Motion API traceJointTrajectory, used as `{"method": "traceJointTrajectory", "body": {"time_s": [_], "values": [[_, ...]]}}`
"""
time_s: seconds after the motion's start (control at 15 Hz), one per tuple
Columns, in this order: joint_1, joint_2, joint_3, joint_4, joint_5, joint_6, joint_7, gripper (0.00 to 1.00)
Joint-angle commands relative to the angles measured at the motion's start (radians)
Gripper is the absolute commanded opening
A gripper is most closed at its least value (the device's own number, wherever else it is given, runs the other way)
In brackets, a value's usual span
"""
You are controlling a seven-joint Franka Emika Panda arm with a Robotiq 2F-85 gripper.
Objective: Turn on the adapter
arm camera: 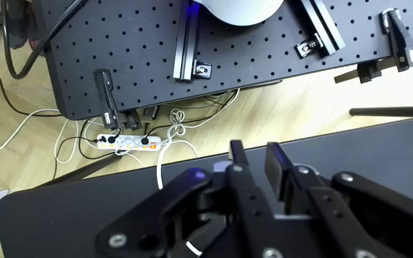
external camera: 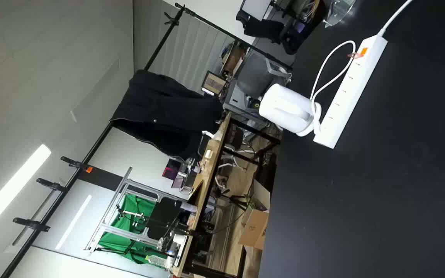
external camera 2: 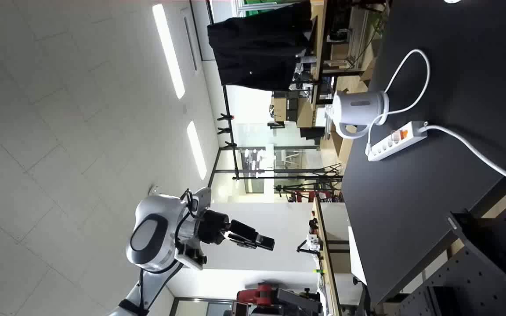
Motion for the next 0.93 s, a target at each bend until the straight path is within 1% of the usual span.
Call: {"method": "traceJointTrajectory", "body": {"time_s": [0.0,0.67,0.73,0.8,0.87], "values": [[-0.003,0.001,0.002,0.002,0.002,-0.003,-0.002,0.23],[-0.003,0.001,0.002,0.002,0.001,-0.002,-0.002,0.23],[-0.003,0.001,0.002,0.002,0.001,-0.002,-0.002,0.48],[-0.011,-0.007,0.005,-0.005,0.0,0.036,0.02,0.49],[-0.014,-0.004,0.003,-0.004,-0.003,0.075,0.022,0.55]]}}
